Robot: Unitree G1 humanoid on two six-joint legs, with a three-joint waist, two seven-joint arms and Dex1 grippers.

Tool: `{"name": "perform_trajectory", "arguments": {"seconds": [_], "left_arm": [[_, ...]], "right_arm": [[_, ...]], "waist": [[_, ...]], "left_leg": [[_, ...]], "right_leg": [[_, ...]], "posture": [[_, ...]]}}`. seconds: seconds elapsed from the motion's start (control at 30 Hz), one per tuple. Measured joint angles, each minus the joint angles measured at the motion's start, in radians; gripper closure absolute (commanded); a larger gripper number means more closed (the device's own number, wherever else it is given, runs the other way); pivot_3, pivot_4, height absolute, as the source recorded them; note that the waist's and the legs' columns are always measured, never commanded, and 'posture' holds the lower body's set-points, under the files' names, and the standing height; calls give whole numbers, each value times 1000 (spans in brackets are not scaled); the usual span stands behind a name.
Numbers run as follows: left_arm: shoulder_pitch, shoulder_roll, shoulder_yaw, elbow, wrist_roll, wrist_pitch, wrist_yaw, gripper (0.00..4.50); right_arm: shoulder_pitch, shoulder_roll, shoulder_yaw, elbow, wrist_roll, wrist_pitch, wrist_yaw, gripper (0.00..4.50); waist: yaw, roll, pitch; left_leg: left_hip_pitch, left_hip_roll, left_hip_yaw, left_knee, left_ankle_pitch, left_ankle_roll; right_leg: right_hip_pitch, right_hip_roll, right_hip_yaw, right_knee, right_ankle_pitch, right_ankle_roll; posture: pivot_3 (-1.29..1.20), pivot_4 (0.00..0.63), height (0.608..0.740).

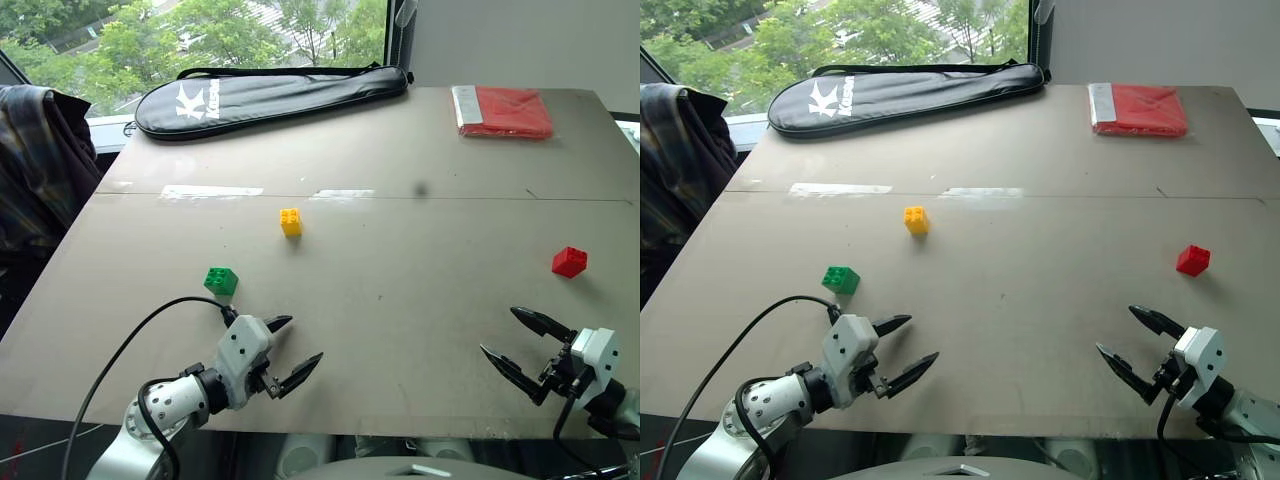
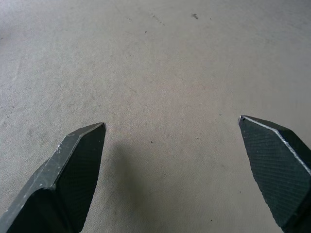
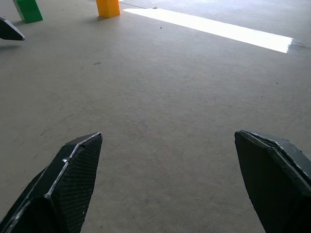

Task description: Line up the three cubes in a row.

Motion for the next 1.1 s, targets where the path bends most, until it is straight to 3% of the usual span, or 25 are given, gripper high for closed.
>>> {"name": "perform_trajectory", "arguments": {"seconds": [0.83, 0.97, 1.1], "left_arm": [[46, -44, -8, -2, -19, -8, -2, 30], [16, -39, -9, -2, -23, -8, -20, 30], [-62, -11, -9, -4, -52, -2, -69, 30]], "right_arm": [[4, -30, -9, 34, -26, 1, -15, 0], [26, 16, -46, -10, -19, 27, -106, 0], [36, 104, -118, -68, -86, 93, -337, 0]], "waist": [[0, -1, -1], [1, -1, -1], [1, 0, -2]], "left_leg": [[0, 0, 2, 4, 0, 0], [0, 0, 2, 6, 0, 0], [0, 0, 2, 9, 0, 0]], "right_leg": [[0, 0, 2, 2, 0, 0], [0, 0, 1, 4, 0, 0], [0, 0, 2, 7, -1, -3]], "posture": [[0, 150, 707], [0, 150, 707], [0, 150, 707]]}}
